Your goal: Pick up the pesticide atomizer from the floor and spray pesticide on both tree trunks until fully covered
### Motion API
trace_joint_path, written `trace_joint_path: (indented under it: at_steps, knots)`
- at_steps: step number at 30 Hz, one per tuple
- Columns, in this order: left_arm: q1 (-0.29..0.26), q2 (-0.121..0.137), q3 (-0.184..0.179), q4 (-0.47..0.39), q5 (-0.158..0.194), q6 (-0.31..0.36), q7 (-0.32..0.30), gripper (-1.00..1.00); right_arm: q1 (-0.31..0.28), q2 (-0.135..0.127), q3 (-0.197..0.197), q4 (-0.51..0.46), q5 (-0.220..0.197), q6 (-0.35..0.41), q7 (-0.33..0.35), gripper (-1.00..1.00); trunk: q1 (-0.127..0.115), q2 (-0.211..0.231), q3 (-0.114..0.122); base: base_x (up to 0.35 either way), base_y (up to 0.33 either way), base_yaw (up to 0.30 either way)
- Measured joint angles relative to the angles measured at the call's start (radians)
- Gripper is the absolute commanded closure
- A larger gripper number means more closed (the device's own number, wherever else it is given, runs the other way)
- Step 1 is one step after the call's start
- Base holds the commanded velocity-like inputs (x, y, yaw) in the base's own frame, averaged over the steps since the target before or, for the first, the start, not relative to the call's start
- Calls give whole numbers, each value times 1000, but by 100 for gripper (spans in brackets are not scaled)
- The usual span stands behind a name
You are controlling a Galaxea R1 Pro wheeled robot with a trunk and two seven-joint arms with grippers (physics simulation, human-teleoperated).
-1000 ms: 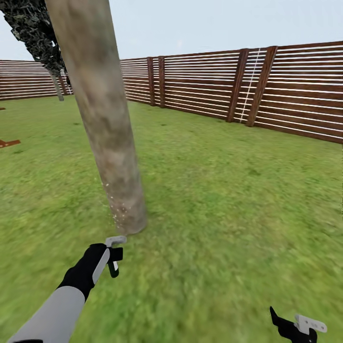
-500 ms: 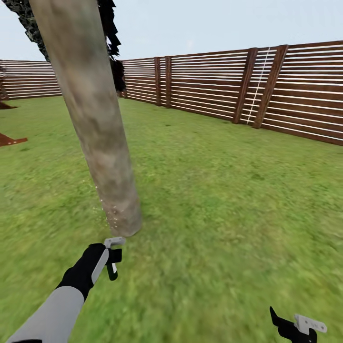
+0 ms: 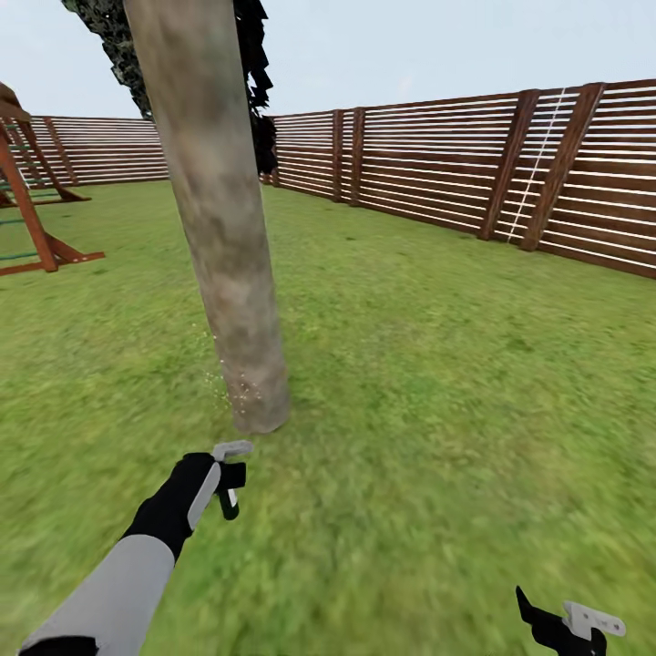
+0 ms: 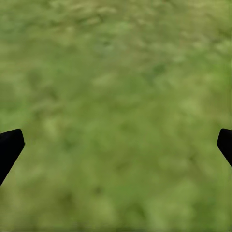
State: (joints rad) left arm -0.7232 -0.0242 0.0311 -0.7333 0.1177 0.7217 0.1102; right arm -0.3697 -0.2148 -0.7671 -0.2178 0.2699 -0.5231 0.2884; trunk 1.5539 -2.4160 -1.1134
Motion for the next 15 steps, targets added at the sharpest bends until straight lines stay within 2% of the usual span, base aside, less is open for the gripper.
trace_joint_path:
  at_steps: [3,6,9,10,11,12,13,14,15]
  knots:
    - [-74,-40,-13,0,-2,38,0,100,0,0,0,0,0,0,0,-100,0,0,0,0,0,1]
    - [-143,-56,-36,0,-12,60,1,100,0,-1,-1,-1,0,0,-1,-100,0,0,0,0,0,0]
    - [-171,-24,-34,-27,-23,133,0,100,0,-3,-1,-1,0,0,-2,-100,0,0,0,0,0,0]
    - [-173,2,-32,-48,-23,143,0,100,0,-3,-1,-1,0,0,-3,-100,0,0,0,0,0,0]
    - [-176,54,-30,-70,-1,172,-3,100,0,-3,-2,-2,0,0,-3,-100,0,0,0,0,0,0]
    - [-178,84,-29,-77,-28,195,-5,100,0,-3,-1,-2,0,0,-4,-100,0,0,0,0,0,0]
    - [-178,84,-32,-83,6,200,-7,100,0,-3,-2,-2,0,0,-4,-100,0,0,0,0,0,0]
    - [-178,79,-36,-108,6,212,-7,100,0,-3,-2,-2,0,0,-4,-100,0,0,0,0,0,0]
    - [-178,60,-38,-146,12,243,-8,100,0,-3,-2,-2,0,0,-4,-100,0,0,0,0,0,0]
